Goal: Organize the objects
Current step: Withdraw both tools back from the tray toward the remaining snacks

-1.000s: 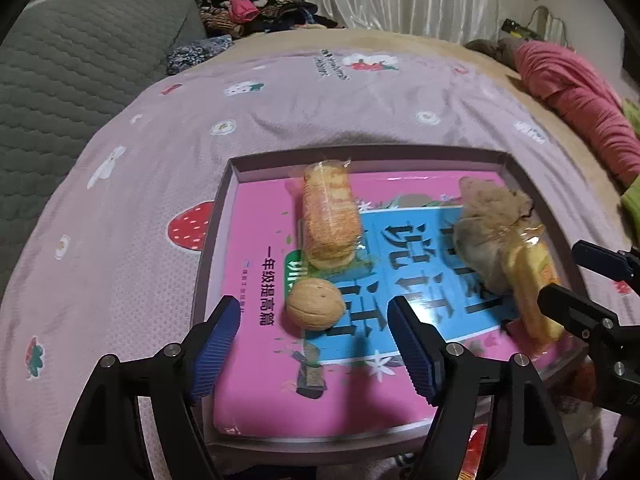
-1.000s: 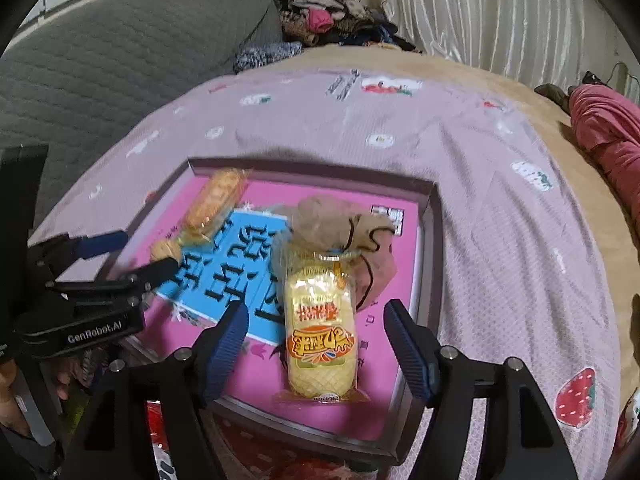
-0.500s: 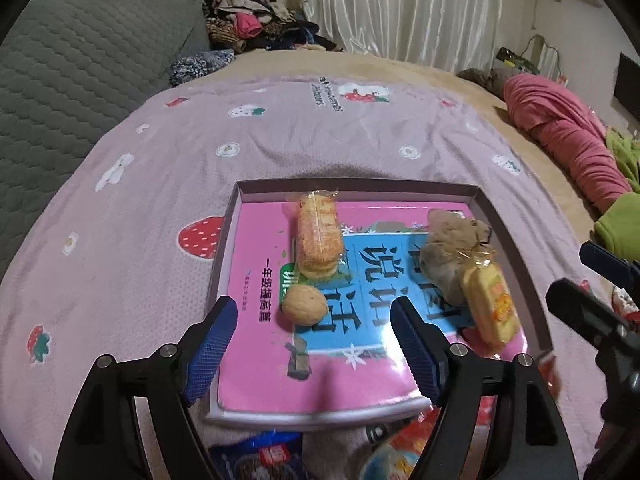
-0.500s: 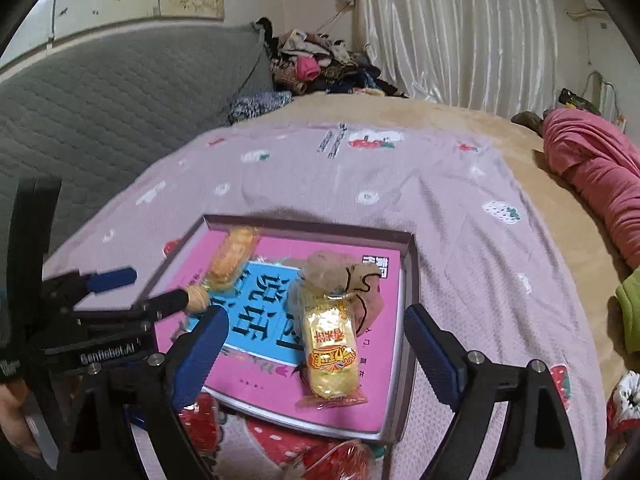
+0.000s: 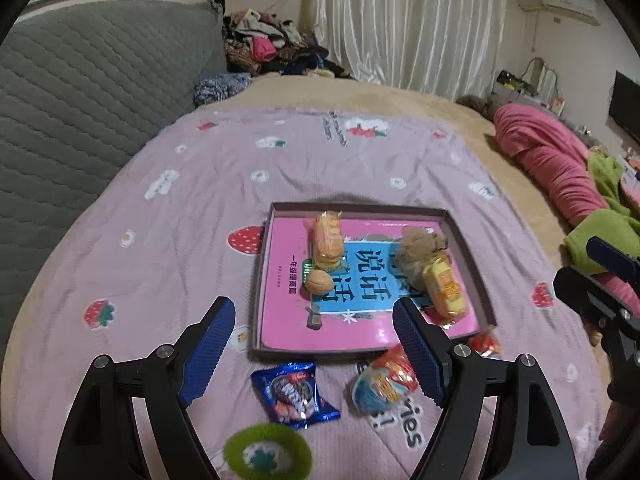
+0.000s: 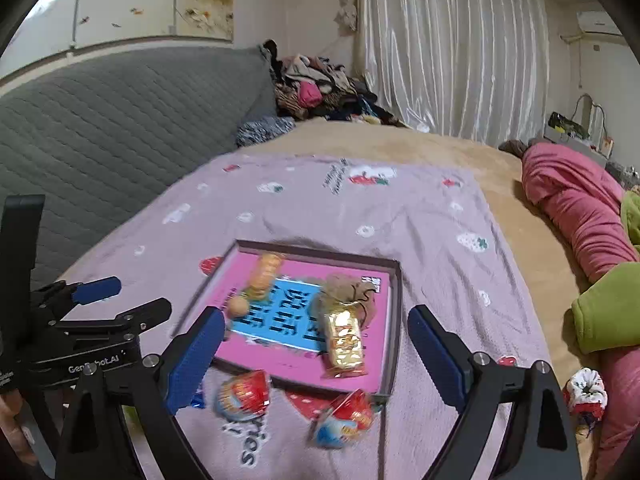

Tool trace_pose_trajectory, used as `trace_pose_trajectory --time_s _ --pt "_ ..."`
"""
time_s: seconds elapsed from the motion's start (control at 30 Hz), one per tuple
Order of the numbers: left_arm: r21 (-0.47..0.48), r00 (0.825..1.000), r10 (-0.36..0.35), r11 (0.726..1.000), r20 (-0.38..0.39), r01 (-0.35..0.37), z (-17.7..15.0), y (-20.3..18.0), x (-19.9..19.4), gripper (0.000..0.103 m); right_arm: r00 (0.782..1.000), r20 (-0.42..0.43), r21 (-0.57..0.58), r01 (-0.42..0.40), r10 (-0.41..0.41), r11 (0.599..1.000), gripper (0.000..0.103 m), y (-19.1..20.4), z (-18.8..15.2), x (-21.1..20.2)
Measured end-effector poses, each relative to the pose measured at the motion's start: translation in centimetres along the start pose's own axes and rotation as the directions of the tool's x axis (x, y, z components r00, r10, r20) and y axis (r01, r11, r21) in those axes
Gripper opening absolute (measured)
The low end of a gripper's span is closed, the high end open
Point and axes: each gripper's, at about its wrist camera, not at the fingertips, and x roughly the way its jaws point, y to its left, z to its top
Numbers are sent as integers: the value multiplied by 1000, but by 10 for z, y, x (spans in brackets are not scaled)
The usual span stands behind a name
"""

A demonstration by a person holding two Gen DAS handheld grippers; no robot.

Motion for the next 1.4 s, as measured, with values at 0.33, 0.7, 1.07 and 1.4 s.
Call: trace_pose_trajectory --time_s 0.33,0.7,1.07,1.4 --pt "1 998 34 999 51 -34 -11 5 -79 82 996 89 4 -21 21 1000 94 20 -3 -75" --pt "-8 997 34 999 69 -34 -34 5 -125 83 993 115 19 -12 10 1000 94 16 -20 -121" --pt "-1 998 24 1000 59 -24 -59 -4 -144 82 995 98 25 6 -8 1000 94 15 -46 -142" --pt "25 998 43 999 46 -44 -80 -12 -154 82 997 78 20 16 -17 1000 95 12 -69 -149"
